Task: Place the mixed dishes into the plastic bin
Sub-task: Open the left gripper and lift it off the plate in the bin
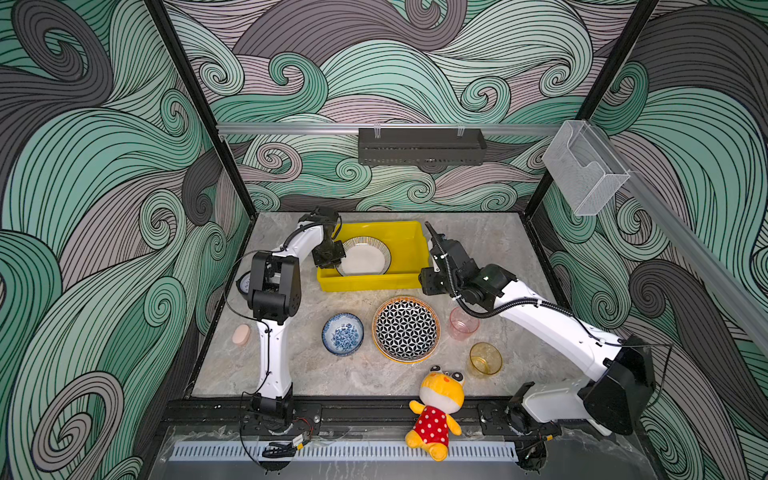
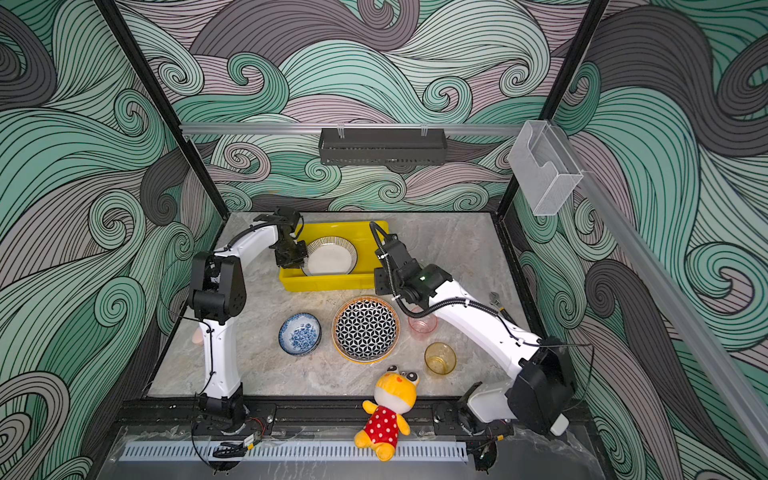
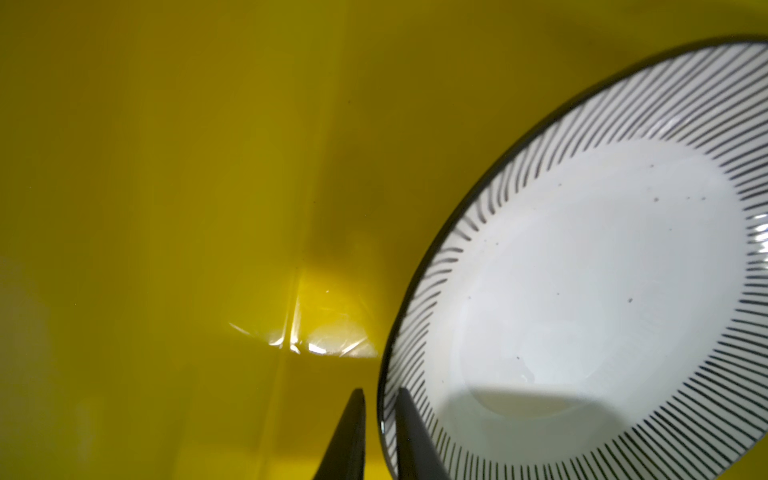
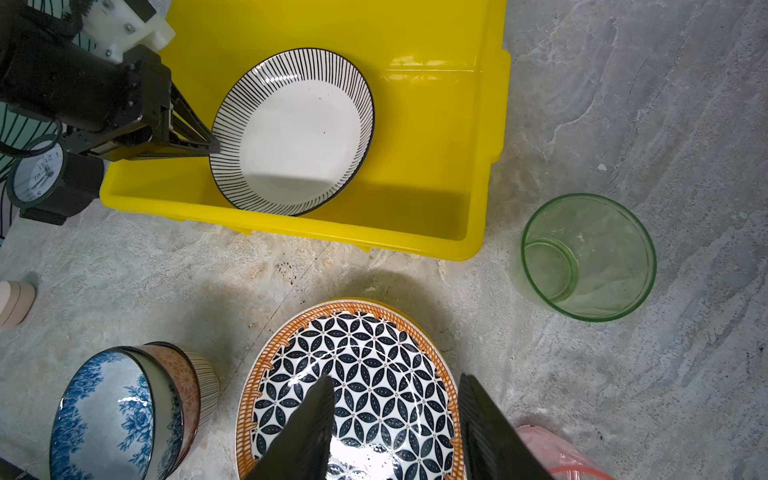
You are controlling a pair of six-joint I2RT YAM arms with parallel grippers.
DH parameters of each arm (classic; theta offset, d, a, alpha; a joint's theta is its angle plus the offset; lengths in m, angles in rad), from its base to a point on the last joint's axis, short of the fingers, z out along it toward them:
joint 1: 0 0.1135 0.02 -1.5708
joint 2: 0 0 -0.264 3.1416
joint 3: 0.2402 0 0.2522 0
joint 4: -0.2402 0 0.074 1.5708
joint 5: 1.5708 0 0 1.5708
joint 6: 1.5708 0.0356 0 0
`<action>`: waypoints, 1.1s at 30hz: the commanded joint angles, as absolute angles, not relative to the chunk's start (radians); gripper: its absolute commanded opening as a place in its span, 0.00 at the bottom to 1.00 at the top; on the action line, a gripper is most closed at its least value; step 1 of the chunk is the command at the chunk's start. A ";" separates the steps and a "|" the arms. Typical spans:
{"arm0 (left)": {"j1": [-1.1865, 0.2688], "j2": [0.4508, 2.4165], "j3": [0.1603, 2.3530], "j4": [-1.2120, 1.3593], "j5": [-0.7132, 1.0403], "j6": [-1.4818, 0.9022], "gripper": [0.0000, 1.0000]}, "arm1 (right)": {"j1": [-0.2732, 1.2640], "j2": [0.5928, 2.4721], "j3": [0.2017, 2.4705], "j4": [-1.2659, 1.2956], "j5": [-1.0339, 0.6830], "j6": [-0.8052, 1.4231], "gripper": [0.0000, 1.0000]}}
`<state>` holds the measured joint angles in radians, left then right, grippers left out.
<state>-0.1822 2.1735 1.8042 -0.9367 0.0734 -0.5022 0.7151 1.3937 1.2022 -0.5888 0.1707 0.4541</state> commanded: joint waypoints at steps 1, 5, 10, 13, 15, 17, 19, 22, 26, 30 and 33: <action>-0.194 2.185 1.836 -1.000 0.063 -0.485 0.19 | 0.722 1.404 1.206 -0.619 0.162 0.473 0.50; -0.196 2.171 1.844 -1.008 0.059 -0.482 0.19 | 0.721 1.404 1.213 -0.640 0.161 0.471 0.50; -0.197 2.161 1.853 -1.016 0.053 -0.473 0.19 | 0.722 1.398 1.214 -0.660 0.161 0.469 0.50; -0.198 2.159 1.861 -1.025 0.049 -0.470 0.19 | 0.722 1.394 1.212 -0.671 0.156 0.471 0.50; -0.201 2.151 1.859 -1.025 0.049 -0.467 0.19 | 0.723 1.390 1.210 -0.678 0.151 0.473 0.50; -0.204 2.140 1.861 -1.026 0.048 -0.463 0.19 | 0.723 1.387 1.207 -0.686 0.149 0.475 0.50; -0.206 2.127 1.864 -1.029 0.046 -0.457 0.19 | 0.722 1.382 1.204 -0.693 0.149 0.476 0.50; -0.211 2.103 1.865 -1.039 0.043 -0.448 0.19 | 0.723 1.378 1.198 -0.704 0.148 0.482 0.50; -0.223 2.060 1.858 -1.040 0.046 -0.428 0.19 | 0.724 1.371 1.187 -0.711 0.143 0.492 0.50; -0.239 2.019 1.856 -1.061 0.018 -0.418 0.19 | 0.728 1.372 1.183 -0.727 0.138 0.500 0.50; -0.251 1.981 1.847 -1.072 0.010 -0.413 0.19 | 0.732 1.373 1.180 -0.741 0.139 0.507 0.50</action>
